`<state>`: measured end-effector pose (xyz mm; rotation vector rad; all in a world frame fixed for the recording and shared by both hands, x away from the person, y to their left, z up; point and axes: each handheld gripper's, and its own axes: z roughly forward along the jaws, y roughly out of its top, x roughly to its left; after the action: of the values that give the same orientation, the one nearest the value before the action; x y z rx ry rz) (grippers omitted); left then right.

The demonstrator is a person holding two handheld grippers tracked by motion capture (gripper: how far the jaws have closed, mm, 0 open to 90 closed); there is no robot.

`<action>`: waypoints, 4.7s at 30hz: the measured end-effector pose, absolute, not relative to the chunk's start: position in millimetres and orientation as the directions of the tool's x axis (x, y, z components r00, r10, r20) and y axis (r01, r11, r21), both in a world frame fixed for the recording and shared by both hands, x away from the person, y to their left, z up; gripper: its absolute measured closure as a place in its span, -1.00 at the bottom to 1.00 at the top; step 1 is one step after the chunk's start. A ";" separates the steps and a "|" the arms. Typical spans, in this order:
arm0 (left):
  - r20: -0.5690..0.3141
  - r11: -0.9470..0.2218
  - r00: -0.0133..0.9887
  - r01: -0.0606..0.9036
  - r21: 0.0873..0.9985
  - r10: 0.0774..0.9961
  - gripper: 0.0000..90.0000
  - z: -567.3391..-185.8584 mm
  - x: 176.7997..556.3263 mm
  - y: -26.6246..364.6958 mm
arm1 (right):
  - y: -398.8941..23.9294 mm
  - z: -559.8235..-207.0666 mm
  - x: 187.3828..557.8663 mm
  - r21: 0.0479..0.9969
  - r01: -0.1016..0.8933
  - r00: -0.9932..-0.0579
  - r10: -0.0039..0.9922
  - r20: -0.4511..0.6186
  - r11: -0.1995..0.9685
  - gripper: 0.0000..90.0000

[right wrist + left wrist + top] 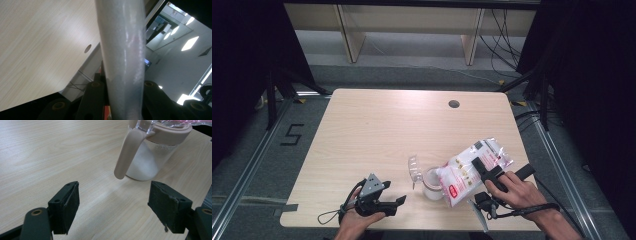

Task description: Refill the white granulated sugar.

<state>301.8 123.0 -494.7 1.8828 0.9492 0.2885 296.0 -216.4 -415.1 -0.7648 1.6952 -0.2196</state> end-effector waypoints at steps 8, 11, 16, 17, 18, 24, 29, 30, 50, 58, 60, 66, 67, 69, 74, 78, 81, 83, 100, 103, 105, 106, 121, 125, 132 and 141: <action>-0.195 -0.225 0.667 0.488 0.843 0.719 -0.45 -494.7 301.8 122.9 | -216.5 -413.8 295.2 -0.547 -0.364 -0.082 -0.611 -0.787 0.754 0.80; -0.195 -0.225 0.668 0.488 0.843 0.718 -0.45 -494.7 301.8 122.9 | -216.8 -414.4 295.1 -0.531 -0.370 -0.080 -0.595 -0.800 0.763 0.80; -0.192 -0.228 0.668 0.488 0.843 0.718 -0.45 -494.7 301.9 123.3 | -216.8 -414.1 295.3 -0.530 -0.371 -0.080 -0.595 -0.800 0.762 0.80; -0.193 -0.228 0.669 0.488 0.843 0.718 -0.45 -494.6 301.9 123.3 | -216.6 -414.0 295.4 -0.530 -0.372 -0.085 -0.597 -0.798 0.762 0.81; -0.195 -0.224 0.668 0.488 0.843 0.719 -0.45 -494.7 301.8 123.0 | -216.8 -414.0 295.3 -0.530 -0.371 -0.079 -0.595 -0.800 0.762 0.81; -0.193 -0.224 0.667 0.487 0.844 0.720 -0.45 -494.6 301.9 123.1 | -216.7 -413.5 295.4 -0.530 -0.374 -0.077 -0.595 -0.800 0.761 0.81; -0.193 -0.224 0.666 0.487 0.844 0.720 -0.45 -494.6 301.9 123.1 | -217.2 -413.9 295.3 -0.527 -0.374 -0.078 -0.592 -0.802 0.763 0.81; -0.193 -0.224 0.666 0.487 0.844 0.720 -0.45 -494.6 301.9 123.1 | -217.3 -414.1 295.2 -0.525 -0.375 -0.078 -0.590 -0.804 0.764 0.82; -0.196 -0.224 0.667 0.489 0.843 0.719 -0.45 -494.7 301.9 123.1 | -218.6 -412.5 297.1 -0.523 -0.393 -0.077 -0.593 -0.801 0.757 0.82; -0.192 -0.231 0.669 0.489 0.841 0.718 -0.45 -494.8 302.0 123.4 | -220.9 -411.7 297.6 -0.513 -0.402 -0.082 -0.588 -0.804 0.758 0.83; -0.193 -0.230 0.669 0.489 0.842 0.717 -0.45 -494.7 301.9 123.3 | -220.4 -411.4 297.9 -0.514 -0.407 -0.078 -0.590 -0.804 0.755 0.83; -0.196 -0.224 0.668 0.489 0.843 0.718 -0.45 -494.7 301.7 123.2 | -223.1 -413.4 298.8 -0.485 -0.418 -0.087 -0.566 -0.820 0.768 0.84; -0.196 -0.224 0.668 0.489 0.843 0.718 -0.45 -494.6 301.8 123.2 | -223.2 -412.2 299.9 -0.500 -0.429 -0.077 -0.582 -0.810 0.753 0.84; -0.196 -0.225 0.669 0.488 0.843 0.717 -0.45 -494.7 301.7 123.0 | -224.9 -413.5 300.4 -0.492 -0.433 -0.076 -0.575 -0.815 0.755 0.84; -0.196 -0.225 0.668 0.489 0.843 0.718 -0.45 -494.7 301.7 122.9 | -228.7 -420.3 299.9 -0.434 -0.447 -0.101 -0.526 -0.844 0.782 0.87; -0.195 -0.227 0.669 0.489 0.842 0.717 -0.44 -494.7 301.7 122.8 | -232.1 -423.3 301.2 -0.407 -0.457 -0.112 -0.505 -0.856 0.791 0.88; -0.188 -0.236 0.670 0.489 0.840 0.719 -0.44 -493.9 301.0 123.0 | -234.4 -425.7 305.4 -0.380 -0.489 -0.106 -0.486 -0.867 0.785 0.88; -0.192 -0.232 0.669 0.490 0.840 0.718 -0.44 -494.3 301.3 122.8 | -237.0 -429.6 305.5 -0.337 -0.479 -0.140 -0.449 -0.882 0.811 0.88; -0.190 -0.234 0.671 0.488 0.841 0.716 -0.44 -494.8 301.0 122.2 | -253.4 -445.6 297.4 -0.170 -0.519 -0.196 -0.310 -0.930 0.837 0.89; -0.184 -0.240 0.674 0.485 0.841 0.716 -0.44 -494.8 301.2 122.7 | -254.6 -447.9 297.0 -0.129 -0.513 -0.210 -0.269 -0.940 0.849 0.90; -0.193 -0.233 0.669 0.492 0.839 0.718 -0.44 -495.0 301.2 122.3 | -254.2 -449.1 297.3 -0.112 -0.525 -0.206 -0.254 -0.945 0.843 0.90; -0.196 -0.227 0.669 0.490 0.842 0.717 -0.43 -495.3 301.2 122.0 | -254.7 -450.6 297.3 -0.097 -0.523 -0.217 -0.242 -0.946 0.847 0.90; -0.195 -0.229 0.671 0.489 0.841 0.715 -0.43 -495.3 301.2 122.0 | -259.8 -456.7 297.0 0.095 -0.503 -0.271 -0.052 -0.961 0.859 0.90; -0.192 -0.236 0.671 0.491 0.838 0.716 -0.43 -494.8 301.1 122.8 | -262.5 -453.3 297.1 0.146 -0.499 -0.294 -0.008 -0.956 0.854 0.90; -0.190 -0.237 0.673 0.489 0.839 0.715 -0.43 -494.3 301.2 123.0 | -267.9 -452.4 294.8 0.288 -0.458 -0.355 0.124 -0.926 0.841 0.90; -0.186 -0.237 0.670 0.488 0.840 0.719 -0.43 -493.8 301.1 123.3 | -271.0 -447.4 298.6 0.370 -0.443 -0.402 0.188 -0.896 0.817 0.90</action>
<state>301.1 123.3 -493.8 1.8958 0.9471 0.2936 298.6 -271.0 -447.4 -0.1928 1.8652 0.6935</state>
